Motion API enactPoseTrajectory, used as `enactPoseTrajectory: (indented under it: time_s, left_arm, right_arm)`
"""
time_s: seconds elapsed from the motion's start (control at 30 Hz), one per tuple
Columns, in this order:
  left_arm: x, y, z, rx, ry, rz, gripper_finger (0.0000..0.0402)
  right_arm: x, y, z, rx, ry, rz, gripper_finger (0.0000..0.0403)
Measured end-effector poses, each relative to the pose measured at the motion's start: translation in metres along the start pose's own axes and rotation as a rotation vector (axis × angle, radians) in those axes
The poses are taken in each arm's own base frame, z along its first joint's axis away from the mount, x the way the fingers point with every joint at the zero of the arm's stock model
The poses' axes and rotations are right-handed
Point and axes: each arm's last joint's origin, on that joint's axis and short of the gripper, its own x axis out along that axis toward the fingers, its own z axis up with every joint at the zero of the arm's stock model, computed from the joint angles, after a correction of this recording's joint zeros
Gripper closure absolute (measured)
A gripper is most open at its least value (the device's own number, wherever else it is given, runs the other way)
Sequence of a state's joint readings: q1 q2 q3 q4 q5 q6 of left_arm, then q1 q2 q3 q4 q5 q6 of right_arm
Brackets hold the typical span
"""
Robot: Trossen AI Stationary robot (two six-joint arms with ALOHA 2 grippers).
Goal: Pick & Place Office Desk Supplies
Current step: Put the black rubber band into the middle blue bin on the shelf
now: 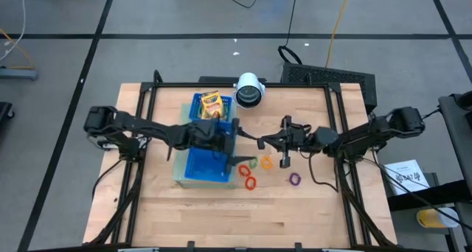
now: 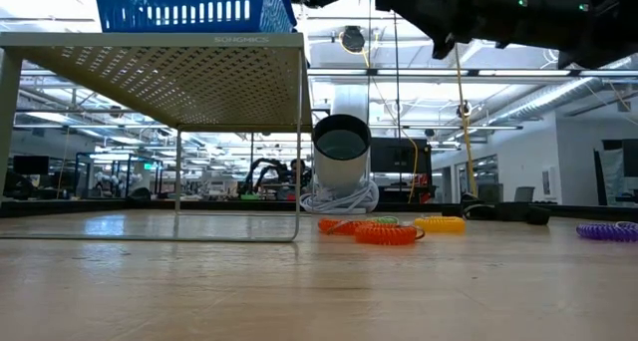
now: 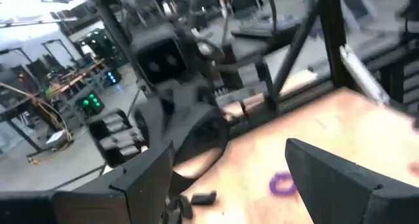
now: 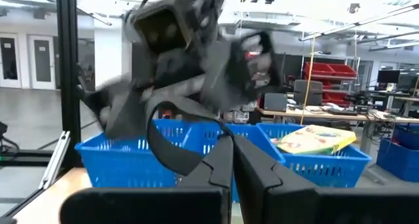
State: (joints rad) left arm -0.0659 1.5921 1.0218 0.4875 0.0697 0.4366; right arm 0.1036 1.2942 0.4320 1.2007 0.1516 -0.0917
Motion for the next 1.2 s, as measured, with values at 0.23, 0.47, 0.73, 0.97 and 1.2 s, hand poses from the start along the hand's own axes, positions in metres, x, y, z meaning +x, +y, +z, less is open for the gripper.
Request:
enactPoseTrajectory:
  time_s: [0.23,0.47,0.73,0.97,1.2]
  left_arm:
    - [0.012,0.000,-0.002,0.042,-0.009,0.052,0.0105]
    - [0.014,-0.001,0.000,0.043,-0.021,0.054,0.0105]
    - [0.014,-0.001,0.000,0.059,-0.021,0.055,0.0106]
    - [0.014,-0.001,0.000,0.076,-0.022,0.051,0.0167]
    - [0.014,-0.003,0.001,0.096,-0.024,0.046,0.0295]
  right_arm:
    - [0.010,0.003,-0.003,-0.002,0.013,0.031,0.0403]
    - [0.012,0.000,-0.007,0.000,0.028,0.019,0.0403]
    - [0.012,0.000,-0.007,-0.009,0.032,0.019,0.0403]
    - [0.012,0.000,-0.007,-0.011,0.031,0.017,0.0403]
    - [0.012,0.000,-0.007,-0.011,0.031,0.017,0.0403]
